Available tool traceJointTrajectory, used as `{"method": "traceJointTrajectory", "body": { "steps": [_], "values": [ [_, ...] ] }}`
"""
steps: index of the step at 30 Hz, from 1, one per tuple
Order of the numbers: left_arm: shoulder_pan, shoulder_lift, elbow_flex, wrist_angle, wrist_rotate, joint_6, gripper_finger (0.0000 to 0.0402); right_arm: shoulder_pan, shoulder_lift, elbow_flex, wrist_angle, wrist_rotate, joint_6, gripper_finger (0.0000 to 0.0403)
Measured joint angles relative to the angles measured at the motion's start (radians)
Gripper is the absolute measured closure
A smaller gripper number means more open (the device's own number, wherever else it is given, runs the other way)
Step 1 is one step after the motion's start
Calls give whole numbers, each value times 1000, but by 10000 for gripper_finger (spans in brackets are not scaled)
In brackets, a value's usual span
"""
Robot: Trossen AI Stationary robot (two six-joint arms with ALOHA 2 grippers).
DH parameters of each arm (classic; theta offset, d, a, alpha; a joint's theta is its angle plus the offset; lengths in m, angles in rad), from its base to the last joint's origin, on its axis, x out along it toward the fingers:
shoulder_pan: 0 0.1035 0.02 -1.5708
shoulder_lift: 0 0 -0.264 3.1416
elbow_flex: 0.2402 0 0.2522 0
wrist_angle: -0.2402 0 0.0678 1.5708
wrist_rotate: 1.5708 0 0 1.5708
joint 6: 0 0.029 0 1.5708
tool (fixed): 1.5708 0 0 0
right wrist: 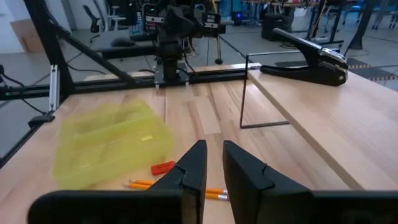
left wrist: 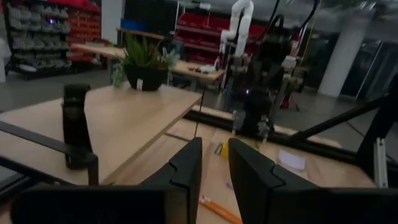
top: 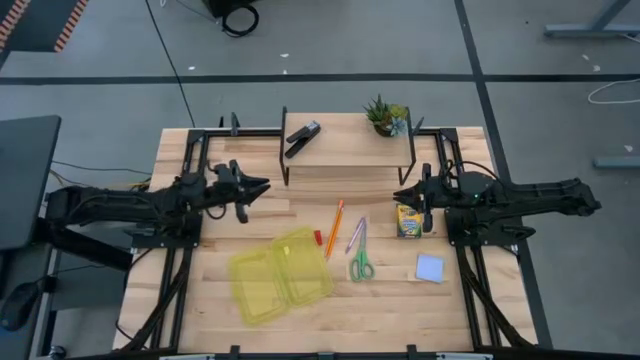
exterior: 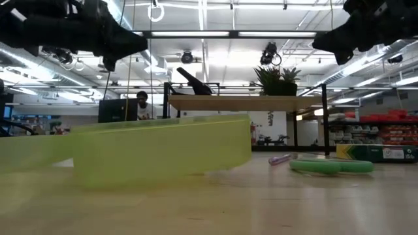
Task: Pack school essentials
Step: Put the left orange pencil into the supply box
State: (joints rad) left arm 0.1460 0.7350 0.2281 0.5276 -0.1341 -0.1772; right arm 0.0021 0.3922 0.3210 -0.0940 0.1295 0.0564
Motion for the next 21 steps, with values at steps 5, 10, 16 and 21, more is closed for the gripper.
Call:
{"method": "traceJointTrajectory", "body": {
  "steps": [5,10,16,21],
  "values": [
    [0,120,45,-2,0,4,305,0,14,0,-3,0,43,343],
    [0,228,106,-2,1,6,295,0,43,0,-3,0,106,343],
    [0,326,195,-71,31,6,275,0,107,0,-3,0,182,343],
    [0,402,309,-227,81,5,269,0,153,0,39,2,195,343]
  ]
}}
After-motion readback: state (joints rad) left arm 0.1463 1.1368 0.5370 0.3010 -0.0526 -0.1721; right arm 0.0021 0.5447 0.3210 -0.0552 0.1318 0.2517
